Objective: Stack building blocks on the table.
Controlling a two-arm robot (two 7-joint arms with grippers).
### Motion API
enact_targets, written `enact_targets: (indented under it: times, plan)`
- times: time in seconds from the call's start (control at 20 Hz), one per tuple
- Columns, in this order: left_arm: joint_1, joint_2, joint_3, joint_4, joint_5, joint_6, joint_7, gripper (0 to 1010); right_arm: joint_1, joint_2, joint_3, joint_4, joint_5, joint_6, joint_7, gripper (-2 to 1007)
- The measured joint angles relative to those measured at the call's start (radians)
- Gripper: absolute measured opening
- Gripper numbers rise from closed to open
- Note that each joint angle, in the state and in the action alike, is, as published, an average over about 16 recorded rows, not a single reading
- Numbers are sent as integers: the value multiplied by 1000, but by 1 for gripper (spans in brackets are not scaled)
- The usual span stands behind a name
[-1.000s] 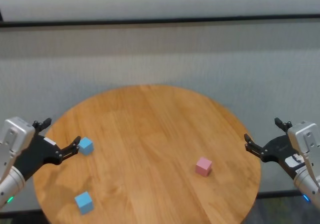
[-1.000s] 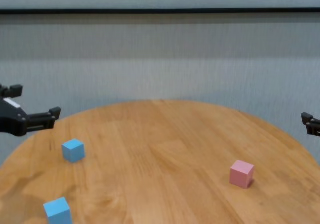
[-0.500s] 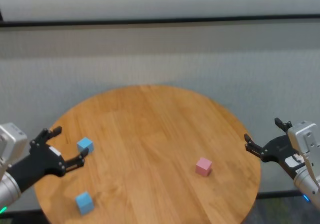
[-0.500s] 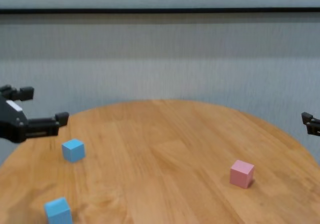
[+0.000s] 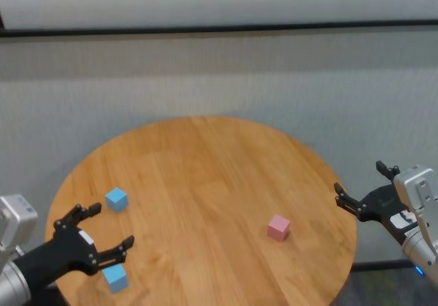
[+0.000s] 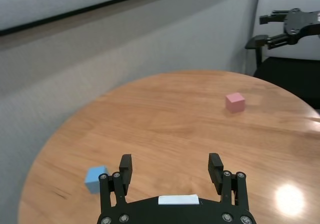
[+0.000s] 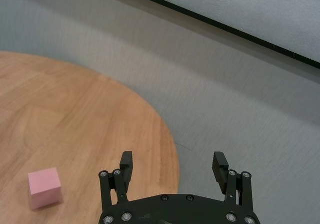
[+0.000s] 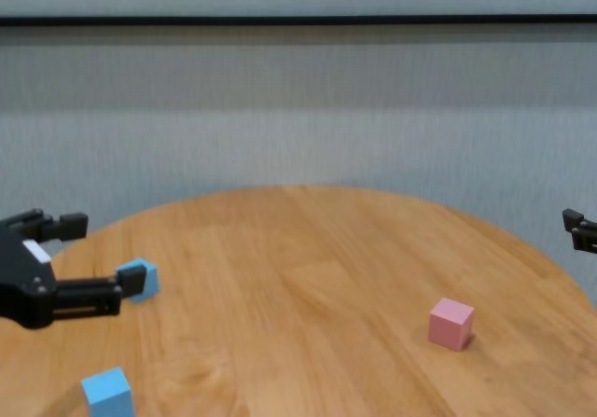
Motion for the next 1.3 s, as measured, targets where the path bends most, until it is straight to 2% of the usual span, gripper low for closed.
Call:
enact_targets:
  times: [0.45,0.9,1.3]
  plan:
    - [17,-23,4,27,-2,7,-37,1000,0,0,0,0,0,0,0,1005]
    - [6,-56,5,87,10,15,-64,1000,0,0,0,0,0,0,0,1005]
    - [-2,-75,1,128,23,15,-91,1000,0,0,0,0,0,0,0,1005]
